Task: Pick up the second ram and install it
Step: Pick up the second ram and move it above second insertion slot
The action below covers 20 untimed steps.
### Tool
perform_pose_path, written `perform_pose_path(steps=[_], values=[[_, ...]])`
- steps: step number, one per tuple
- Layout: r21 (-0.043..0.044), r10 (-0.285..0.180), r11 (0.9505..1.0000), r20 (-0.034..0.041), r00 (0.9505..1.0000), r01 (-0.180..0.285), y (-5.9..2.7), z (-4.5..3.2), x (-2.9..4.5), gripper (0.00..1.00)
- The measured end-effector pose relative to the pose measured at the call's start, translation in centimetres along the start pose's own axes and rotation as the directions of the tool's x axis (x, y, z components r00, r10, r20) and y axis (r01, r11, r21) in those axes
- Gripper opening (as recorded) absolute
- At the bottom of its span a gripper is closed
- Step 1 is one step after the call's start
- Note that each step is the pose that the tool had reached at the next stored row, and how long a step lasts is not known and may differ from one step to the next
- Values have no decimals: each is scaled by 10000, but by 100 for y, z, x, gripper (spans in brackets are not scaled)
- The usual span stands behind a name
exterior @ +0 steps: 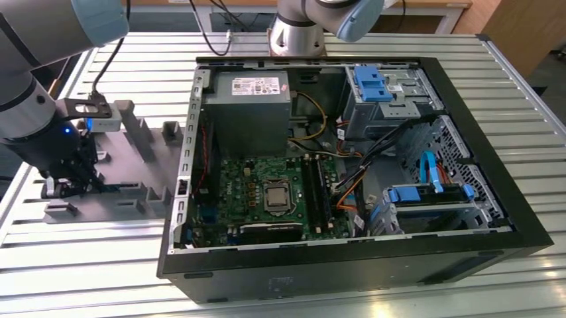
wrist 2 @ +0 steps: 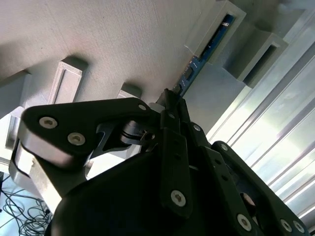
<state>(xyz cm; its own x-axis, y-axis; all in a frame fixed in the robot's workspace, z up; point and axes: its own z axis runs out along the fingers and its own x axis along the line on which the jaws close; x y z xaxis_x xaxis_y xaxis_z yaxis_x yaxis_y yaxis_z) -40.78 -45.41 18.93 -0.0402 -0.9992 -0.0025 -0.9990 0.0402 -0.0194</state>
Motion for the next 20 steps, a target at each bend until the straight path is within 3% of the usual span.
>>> perform_pose_path(steps=[8,13,20], values=[[0,-5,10000,0,10000,5,0,4,0,14],[-2,-384,9993,7,9993,384,4,7,12,14],[0,-394,9992,8,9992,394,4,7,12,14]])
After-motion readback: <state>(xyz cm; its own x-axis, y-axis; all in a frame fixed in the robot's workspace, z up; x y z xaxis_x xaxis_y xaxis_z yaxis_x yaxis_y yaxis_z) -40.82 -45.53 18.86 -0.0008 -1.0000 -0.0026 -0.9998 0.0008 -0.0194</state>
